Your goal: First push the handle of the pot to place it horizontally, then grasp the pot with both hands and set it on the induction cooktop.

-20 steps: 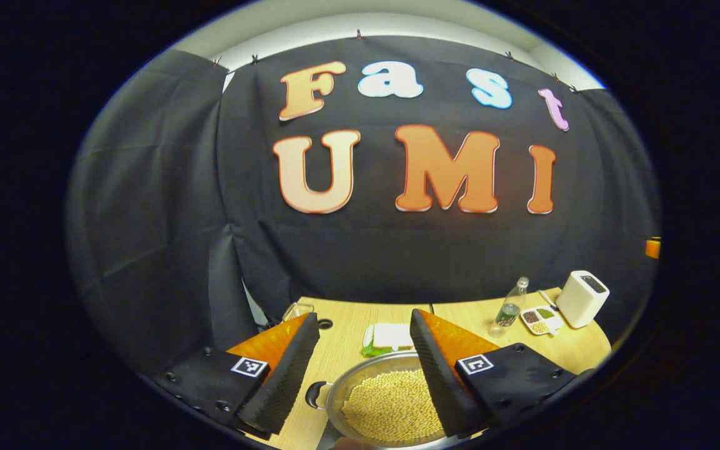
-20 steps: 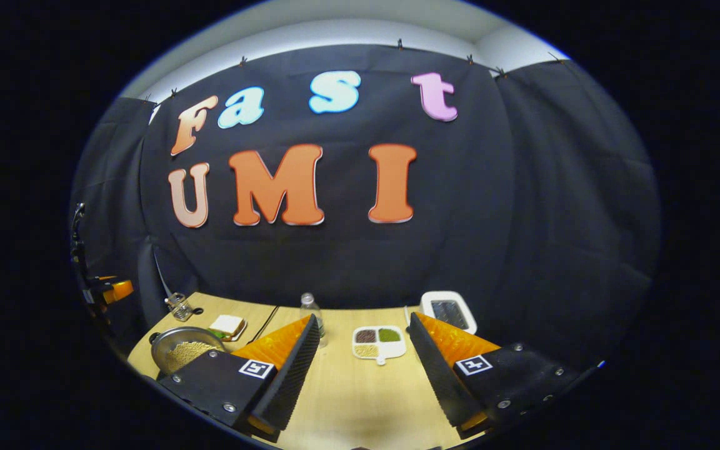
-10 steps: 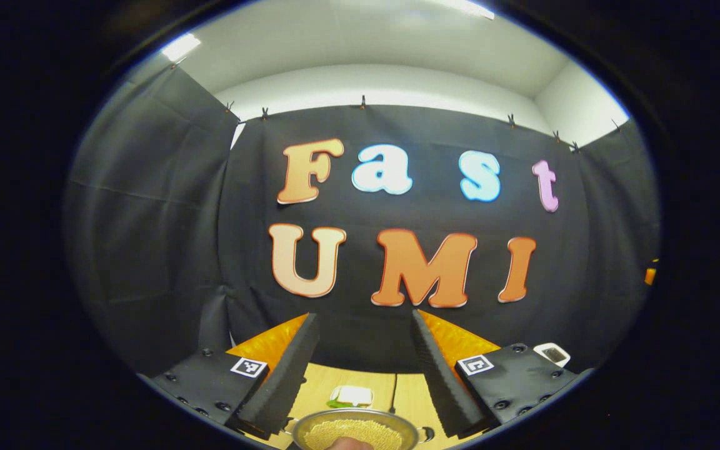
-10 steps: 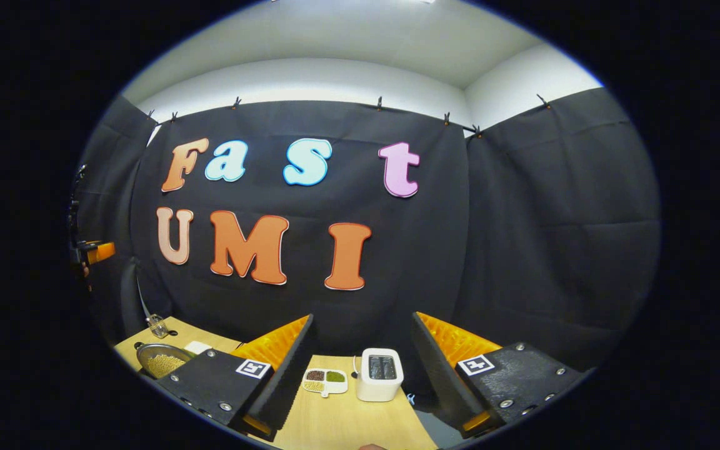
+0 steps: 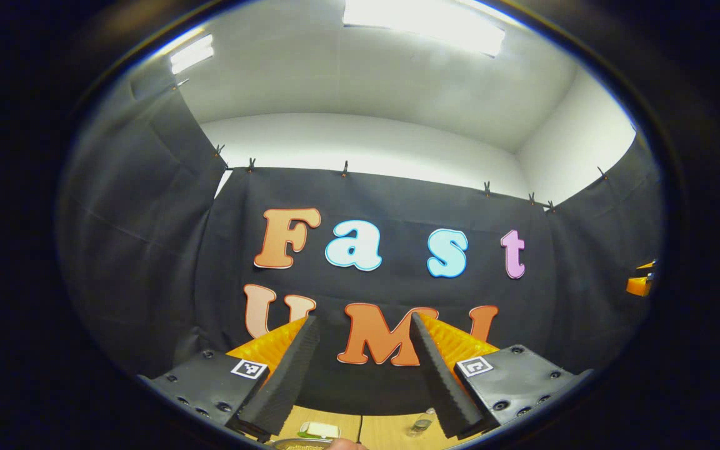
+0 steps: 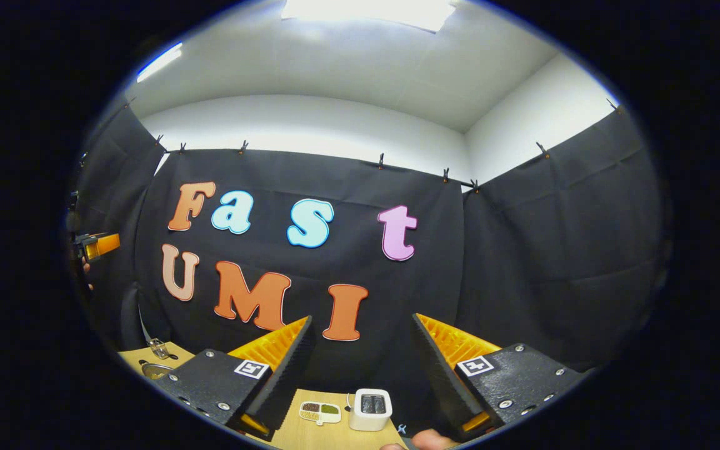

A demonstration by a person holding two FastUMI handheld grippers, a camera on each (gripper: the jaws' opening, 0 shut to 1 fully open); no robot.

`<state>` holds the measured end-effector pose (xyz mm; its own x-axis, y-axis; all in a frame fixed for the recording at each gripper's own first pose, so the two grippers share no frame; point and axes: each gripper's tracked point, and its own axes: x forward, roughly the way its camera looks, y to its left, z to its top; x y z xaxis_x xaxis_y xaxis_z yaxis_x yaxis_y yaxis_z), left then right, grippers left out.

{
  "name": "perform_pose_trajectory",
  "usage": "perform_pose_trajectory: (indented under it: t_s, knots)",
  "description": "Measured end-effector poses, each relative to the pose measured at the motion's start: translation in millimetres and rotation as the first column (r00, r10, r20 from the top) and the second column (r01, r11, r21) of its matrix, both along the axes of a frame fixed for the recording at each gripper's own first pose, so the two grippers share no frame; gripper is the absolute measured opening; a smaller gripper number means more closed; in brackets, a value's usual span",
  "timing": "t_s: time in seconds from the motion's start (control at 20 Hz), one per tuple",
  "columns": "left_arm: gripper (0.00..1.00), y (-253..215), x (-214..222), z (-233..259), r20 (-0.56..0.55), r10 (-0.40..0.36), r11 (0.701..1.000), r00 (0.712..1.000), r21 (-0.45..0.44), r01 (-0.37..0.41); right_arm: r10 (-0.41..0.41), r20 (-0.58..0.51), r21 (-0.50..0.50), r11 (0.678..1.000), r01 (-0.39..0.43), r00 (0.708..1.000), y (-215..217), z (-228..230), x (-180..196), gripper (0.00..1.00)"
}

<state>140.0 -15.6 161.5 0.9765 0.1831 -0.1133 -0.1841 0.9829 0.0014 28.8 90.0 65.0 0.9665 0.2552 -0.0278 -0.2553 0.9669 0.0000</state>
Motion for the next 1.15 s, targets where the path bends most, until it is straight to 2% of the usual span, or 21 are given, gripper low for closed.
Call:
perform_pose_trajectory:
  t_s: [0.2,0.3,0.55,0.9,1.15]
  knots:
    - [0.95,6,20,20,-0.014,0.000,1.000,1.000,-0.014,-0.001,0.017,0.001,0.012,1.000,-0.017,1.000,10,20,1,0.95]
    - [0.96,7,19,25,-0.015,0.014,0.999,1.000,-0.036,-0.015,0.021,-0.006,0.021,1.000,-0.021,1.000,11,27,1,0.92]
    - [0.94,18,15,25,-0.005,0.045,0.998,0.999,-0.044,-0.046,0.041,-0.002,0.037,0.998,-0.040,0.999,19,30,1,0.95]
    - [0.94,27,9,45,0.056,0.068,0.998,0.996,-0.015,-0.067,0.082,0.065,0.076,0.993,-0.087,0.995,34,44,0,0.95]
    - [0.96,28,1,52,0.080,0.067,0.998,0.995,0.001,-0.067,0.128,0.113,0.068,0.988,-0.136,0.985,48,51,-8,0.95]
